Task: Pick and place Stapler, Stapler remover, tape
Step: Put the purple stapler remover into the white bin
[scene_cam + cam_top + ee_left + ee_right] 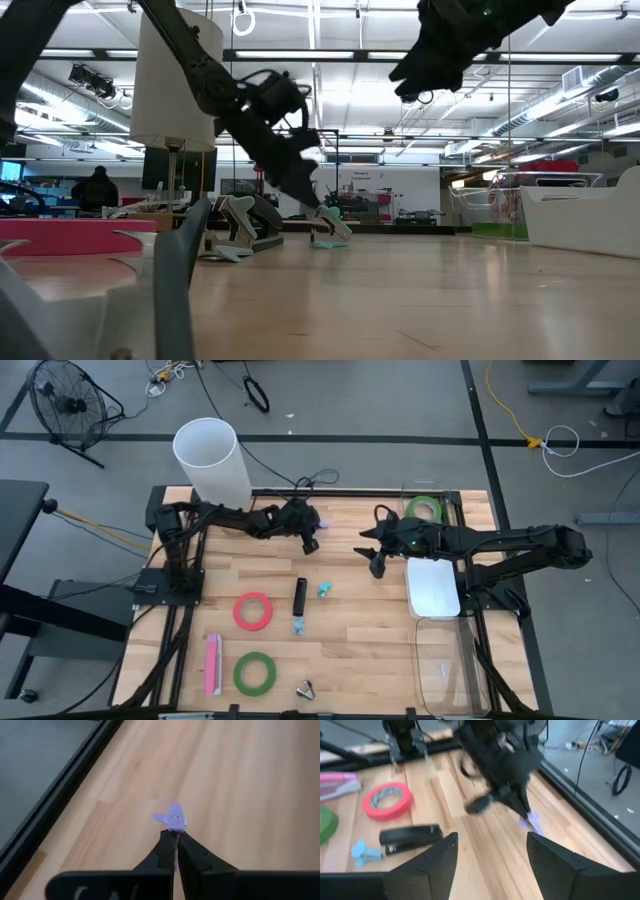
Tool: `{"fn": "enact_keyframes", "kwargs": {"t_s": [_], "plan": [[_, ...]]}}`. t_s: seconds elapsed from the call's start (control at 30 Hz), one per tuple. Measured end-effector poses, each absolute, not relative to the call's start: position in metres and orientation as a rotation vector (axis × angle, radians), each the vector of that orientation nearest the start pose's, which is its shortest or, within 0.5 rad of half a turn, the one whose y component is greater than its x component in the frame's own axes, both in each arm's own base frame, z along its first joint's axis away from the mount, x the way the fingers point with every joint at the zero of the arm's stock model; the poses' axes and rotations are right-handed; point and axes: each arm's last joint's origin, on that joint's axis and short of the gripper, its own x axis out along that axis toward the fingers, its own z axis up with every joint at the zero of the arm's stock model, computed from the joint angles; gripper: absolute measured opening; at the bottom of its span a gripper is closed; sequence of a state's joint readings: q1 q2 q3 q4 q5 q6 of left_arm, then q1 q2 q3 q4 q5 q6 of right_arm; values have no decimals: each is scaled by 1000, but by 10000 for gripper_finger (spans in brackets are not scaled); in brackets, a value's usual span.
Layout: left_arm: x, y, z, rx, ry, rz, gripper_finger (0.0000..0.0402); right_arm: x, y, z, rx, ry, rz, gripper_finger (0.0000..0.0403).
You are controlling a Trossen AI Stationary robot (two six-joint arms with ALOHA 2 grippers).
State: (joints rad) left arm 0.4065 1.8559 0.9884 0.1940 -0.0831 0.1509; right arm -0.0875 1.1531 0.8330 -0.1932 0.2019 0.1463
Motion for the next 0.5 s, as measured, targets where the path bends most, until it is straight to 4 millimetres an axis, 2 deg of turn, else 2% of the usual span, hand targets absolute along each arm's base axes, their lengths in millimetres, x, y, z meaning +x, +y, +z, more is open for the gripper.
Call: {"fn": "enact_keyframes", "kwargs": {"t_s": [0.13, 0.33, 0.5], "plan": [[345, 126, 177, 52, 632, 320, 6, 251, -26, 272, 111, 513, -313, 235], [345, 80, 222, 120, 510, 204, 5, 270, -24, 256, 89, 534, -297, 235], [339, 49, 243, 176, 473, 127, 4, 283, -25, 249, 21, 506, -268, 235]]}}
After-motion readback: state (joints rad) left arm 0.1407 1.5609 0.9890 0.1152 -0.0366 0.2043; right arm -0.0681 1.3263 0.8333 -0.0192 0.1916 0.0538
